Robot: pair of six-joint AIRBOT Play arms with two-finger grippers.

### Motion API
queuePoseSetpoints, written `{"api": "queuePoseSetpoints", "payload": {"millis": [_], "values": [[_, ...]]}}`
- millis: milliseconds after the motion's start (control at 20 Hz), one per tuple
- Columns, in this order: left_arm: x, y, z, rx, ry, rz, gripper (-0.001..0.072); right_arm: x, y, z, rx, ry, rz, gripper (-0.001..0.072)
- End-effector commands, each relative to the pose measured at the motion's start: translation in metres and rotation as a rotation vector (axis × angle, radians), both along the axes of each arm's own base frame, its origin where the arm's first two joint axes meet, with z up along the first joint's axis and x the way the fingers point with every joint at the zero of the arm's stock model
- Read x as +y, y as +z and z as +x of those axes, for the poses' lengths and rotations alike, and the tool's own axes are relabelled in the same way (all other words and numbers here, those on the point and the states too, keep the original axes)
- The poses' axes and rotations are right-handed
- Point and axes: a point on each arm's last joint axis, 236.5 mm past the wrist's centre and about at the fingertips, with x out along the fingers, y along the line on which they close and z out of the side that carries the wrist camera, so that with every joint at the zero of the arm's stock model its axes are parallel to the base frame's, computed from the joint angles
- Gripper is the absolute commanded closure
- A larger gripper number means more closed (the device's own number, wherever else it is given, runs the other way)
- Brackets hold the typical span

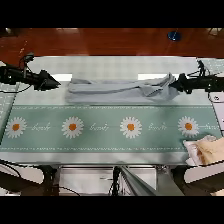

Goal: Fold the shirts.

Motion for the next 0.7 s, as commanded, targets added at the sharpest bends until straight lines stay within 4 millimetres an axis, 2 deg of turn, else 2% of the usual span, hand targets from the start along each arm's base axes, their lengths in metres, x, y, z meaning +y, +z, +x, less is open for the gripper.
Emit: {"api": "queuePoseSetpoints", "payload": {"millis": [0,50,100,200,450,550,650], "values": [[-0.050,0.024,0.007,-0.033,-0.037,-0.124,0.0626,0.011,0.089,0.008,-0.180,0.047,0.002,0.0693],[-0.071,0.034,0.011,-0.052,-0.044,-0.171,0.0628,0.013,0.110,0.005,-0.216,0.049,-0.010,0.0692],[-0.094,0.043,0.013,-0.069,-0.057,-0.210,0.0681,0.015,0.129,0.001,-0.250,0.055,-0.025,0.0692],[-0.138,0.048,0.015,-0.099,-0.088,-0.231,0.0681,0.021,0.149,-0.012,-0.264,0.080,-0.038,0.0693],[-0.255,0.035,-0.002,-0.117,-0.152,-0.197,0.0681,0.036,0.164,-0.042,-0.236,0.168,-0.033,0.0692],[-0.294,0.027,-0.013,-0.135,-0.170,-0.181,0.0680,0.039,0.171,-0.047,-0.246,0.180,-0.037,0.0692],[-0.323,0.018,-0.023,-0.119,-0.163,-0.173,0.0681,0.041,0.177,-0.052,-0.255,0.190,-0.044,0.0692]]}}
